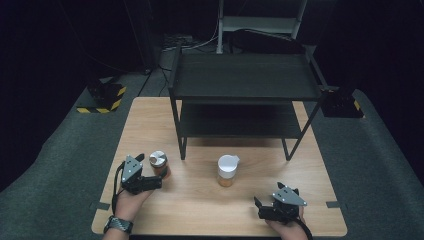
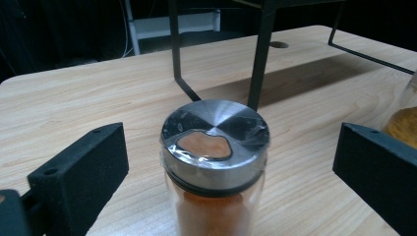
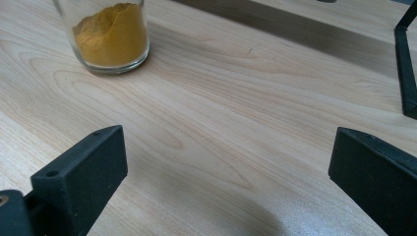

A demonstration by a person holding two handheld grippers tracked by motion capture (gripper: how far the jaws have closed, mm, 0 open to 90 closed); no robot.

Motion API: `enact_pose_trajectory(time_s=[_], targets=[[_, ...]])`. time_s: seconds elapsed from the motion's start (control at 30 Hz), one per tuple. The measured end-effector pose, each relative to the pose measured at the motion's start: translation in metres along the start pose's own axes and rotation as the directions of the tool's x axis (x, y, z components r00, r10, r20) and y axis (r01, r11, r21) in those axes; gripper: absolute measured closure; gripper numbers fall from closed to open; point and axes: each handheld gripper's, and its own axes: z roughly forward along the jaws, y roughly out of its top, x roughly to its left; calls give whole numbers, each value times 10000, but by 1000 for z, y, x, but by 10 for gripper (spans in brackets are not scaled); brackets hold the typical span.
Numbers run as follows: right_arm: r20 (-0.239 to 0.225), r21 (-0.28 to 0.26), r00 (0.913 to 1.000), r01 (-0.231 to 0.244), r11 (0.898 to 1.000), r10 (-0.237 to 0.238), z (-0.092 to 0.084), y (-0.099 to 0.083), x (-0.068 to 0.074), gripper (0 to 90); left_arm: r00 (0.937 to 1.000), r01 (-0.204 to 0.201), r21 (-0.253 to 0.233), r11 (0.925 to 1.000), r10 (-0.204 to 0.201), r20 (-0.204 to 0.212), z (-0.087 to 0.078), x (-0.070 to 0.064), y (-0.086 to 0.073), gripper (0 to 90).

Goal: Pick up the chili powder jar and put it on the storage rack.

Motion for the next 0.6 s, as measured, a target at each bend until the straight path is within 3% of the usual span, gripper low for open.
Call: enact_pose_trajectory(time_s=[0.1, 0.27, 0.6], targets=[[-13, -22, 10000, -71, 10000, 71, 0, 0, -1, 7, 10000, -39, 54, 10000, 39, -31, 4, 2, 1, 6], [-36, -30, 9999, -123, 9999, 123, 0, -1, -2, 7, 9997, 221, 63, 9997, -221, -37, 10, 7, 0, 18], [-5, 127, 9998, -174, 9998, 175, 0, 2, -2, 7, 9992, 317, -39, 9995, -316, 246, 15, 14, -9, 133]])
